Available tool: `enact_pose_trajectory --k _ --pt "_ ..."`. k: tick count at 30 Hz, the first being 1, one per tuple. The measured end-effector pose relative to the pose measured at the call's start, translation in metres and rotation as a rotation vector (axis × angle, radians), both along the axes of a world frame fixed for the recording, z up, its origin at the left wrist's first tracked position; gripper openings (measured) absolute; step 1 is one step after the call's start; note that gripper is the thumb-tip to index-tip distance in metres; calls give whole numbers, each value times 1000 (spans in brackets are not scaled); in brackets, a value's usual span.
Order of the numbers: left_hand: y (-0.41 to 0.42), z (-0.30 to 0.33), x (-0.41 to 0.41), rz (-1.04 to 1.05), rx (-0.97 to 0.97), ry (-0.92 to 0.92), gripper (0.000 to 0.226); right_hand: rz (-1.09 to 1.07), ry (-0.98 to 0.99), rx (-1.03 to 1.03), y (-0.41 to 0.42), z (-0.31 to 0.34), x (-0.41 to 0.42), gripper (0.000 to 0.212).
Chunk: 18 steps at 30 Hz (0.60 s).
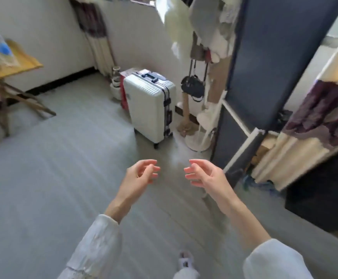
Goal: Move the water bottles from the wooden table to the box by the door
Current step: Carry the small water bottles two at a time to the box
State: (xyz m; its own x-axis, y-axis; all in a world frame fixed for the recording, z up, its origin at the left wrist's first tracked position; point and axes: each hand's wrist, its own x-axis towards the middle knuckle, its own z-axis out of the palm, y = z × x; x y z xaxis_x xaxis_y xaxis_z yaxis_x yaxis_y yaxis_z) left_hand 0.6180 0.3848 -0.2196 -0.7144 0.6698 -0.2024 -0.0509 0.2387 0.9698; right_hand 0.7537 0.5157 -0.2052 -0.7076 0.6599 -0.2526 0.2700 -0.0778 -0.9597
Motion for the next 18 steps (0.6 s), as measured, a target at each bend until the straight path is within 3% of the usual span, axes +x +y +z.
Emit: enact_pose_trajectory --k 11,18 --pt "-40 6 -234 459 82 -10 21 426 107 12 6 7 -308 14" --pt "-50 16 -371 612 84 -47 19 587 107 -3 11 22 -495 18"
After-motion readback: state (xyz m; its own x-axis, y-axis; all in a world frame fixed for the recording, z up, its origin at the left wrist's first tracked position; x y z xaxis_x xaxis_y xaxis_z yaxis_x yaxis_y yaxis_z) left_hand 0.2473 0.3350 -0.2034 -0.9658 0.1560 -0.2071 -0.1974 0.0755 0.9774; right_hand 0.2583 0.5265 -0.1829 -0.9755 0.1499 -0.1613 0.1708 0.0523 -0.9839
